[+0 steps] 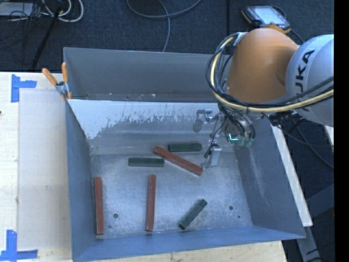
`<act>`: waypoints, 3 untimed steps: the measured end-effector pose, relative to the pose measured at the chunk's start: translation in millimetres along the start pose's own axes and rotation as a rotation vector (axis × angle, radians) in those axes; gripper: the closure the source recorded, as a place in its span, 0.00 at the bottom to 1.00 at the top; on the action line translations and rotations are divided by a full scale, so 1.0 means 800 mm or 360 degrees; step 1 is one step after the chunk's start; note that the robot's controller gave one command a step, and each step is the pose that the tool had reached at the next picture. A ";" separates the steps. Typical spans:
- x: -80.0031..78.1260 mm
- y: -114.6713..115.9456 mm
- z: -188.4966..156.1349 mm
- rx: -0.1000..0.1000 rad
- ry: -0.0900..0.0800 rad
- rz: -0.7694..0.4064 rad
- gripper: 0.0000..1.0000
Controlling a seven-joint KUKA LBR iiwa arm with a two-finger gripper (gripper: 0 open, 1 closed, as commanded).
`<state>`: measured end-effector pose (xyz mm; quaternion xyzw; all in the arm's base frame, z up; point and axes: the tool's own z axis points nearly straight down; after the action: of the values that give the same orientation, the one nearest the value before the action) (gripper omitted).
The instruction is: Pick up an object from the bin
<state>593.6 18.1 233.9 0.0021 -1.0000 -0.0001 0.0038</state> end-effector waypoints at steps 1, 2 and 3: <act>-0.002 0.000 -0.005 0.0000 -0.0012 0.0001 0.00; -0.002 0.003 0.069 0.0001 -0.0020 -0.0039 0.00; 0.007 0.037 0.129 0.0000 -0.0013 0.0011 0.00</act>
Offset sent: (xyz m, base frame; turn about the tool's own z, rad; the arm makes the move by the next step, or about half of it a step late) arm -0.0020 0.0060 -0.1203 -0.0592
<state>587.2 47.9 130.4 -0.0014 -1.0000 -0.0001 -0.0003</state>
